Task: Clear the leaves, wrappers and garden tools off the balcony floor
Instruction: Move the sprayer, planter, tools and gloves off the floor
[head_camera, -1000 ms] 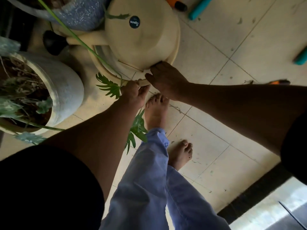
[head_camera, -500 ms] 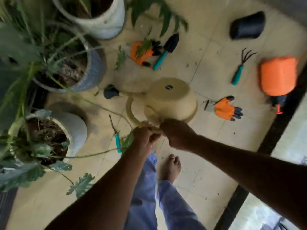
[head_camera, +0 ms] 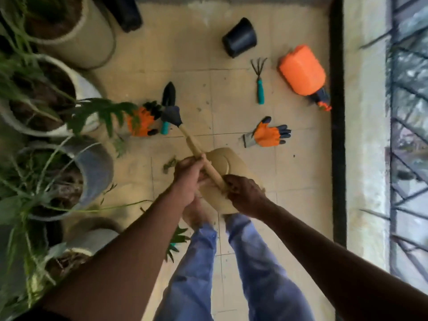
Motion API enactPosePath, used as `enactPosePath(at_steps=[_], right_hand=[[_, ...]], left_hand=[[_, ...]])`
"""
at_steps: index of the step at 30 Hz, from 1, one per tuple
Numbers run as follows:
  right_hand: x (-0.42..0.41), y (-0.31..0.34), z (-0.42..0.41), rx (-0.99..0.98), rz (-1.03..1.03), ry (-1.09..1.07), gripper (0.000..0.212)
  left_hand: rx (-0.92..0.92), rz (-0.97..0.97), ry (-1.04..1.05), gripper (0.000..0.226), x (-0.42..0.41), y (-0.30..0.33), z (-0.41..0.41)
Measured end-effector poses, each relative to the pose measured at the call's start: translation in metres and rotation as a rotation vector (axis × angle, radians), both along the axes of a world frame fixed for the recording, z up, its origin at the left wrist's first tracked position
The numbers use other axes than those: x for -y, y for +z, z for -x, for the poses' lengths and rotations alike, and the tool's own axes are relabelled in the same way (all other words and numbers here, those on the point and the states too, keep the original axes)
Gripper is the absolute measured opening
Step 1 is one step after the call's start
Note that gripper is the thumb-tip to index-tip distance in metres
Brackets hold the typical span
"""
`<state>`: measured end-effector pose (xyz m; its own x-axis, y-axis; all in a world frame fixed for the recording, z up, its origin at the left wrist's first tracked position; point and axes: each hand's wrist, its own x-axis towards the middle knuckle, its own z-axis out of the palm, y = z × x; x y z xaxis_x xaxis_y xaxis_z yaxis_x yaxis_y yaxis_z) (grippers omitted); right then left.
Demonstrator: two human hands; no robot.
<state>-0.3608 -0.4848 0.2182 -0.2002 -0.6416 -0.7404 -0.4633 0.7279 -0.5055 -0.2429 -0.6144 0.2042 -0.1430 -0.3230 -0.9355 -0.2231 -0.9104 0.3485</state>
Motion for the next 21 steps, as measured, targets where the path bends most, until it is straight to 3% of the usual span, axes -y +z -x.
enactPosePath(at_steps=[4,6,8,10,15,18,21], right_hand=[[-0.014,-0.020,0.025,-0.006,0.068,-0.173,0.024],[-0.017,-0.023,0.041,0.028,0.063,-0.273,0.034],[-0.019,-0.017,0.061,0.170,0.079,-0.475,0.038],[-0.021,-0.009,0.082,0.335,0.135,-0.703,0.028],[-0.025,0.024,0.134,0.539,0.114,-1.034,0.029],[-0.030,0.026,0.162,0.411,0.102,-1.008,0.030],[-0.039,0.015,0.183,0.363,0.116,-1.083,0.031]], left_hand=[[0.008,0.014,-0.121,0.013,0.006,-0.021,0.040],[-0.016,0.005,-0.184,0.011,-0.002,-0.018,0.062],[-0.048,0.011,-0.247,0.011,-0.014,-0.009,0.084],[-0.073,0.040,-0.306,0.010,-0.026,0.003,0.103],[-0.112,0.056,-0.348,0.013,-0.054,0.036,0.156],[-0.144,0.110,-0.437,0.020,-0.070,0.047,0.182],[-0.137,0.236,-0.673,0.032,-0.075,0.049,0.204]])
